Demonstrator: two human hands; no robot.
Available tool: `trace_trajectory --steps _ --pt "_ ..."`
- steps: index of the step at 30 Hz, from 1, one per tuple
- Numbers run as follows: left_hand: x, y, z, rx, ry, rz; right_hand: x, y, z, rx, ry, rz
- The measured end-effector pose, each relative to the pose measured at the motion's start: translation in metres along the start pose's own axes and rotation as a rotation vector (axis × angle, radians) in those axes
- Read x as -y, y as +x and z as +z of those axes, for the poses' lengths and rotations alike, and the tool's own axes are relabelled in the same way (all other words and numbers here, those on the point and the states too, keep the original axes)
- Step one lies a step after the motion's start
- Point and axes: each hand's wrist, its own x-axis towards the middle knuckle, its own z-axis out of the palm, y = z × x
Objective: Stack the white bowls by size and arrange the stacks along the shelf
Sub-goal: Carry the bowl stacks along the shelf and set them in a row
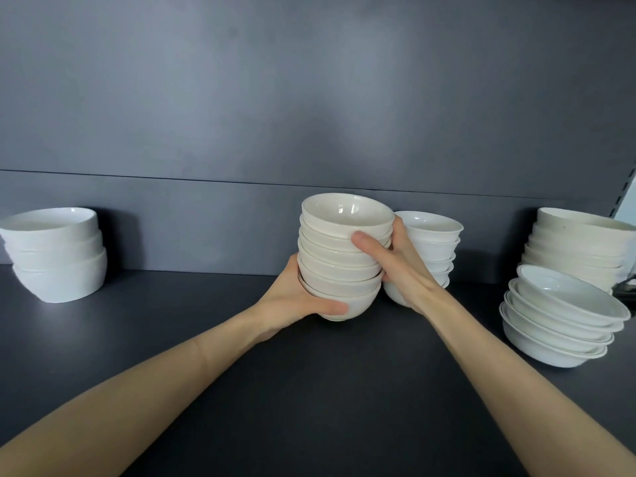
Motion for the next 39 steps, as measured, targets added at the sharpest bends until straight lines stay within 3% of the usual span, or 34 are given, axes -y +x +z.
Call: trace_trajectory --steps 9,17,29,39 --pt "-0.046 -0.045 -0.033 -0.181 0.034 0.007 0.059 -0.003 0.036 0.149 0.000 -0.069" --pt "-0.077 -0.158 -0.052 -0.427 0.135 -0.033 0.085 -0.044 0.109 0.447 0.102 -0.067" --pt "-0.122 -0.339 -0.136 -0.719 0.290 -0.065 0.144 -0.119 0.290 0.772 0.239 -0.115" --pt "-0.137 -0.496 -0.266 -0.867 0.363 -0.111 0.187 -0.184 0.487 0.898 0.341 -0.145"
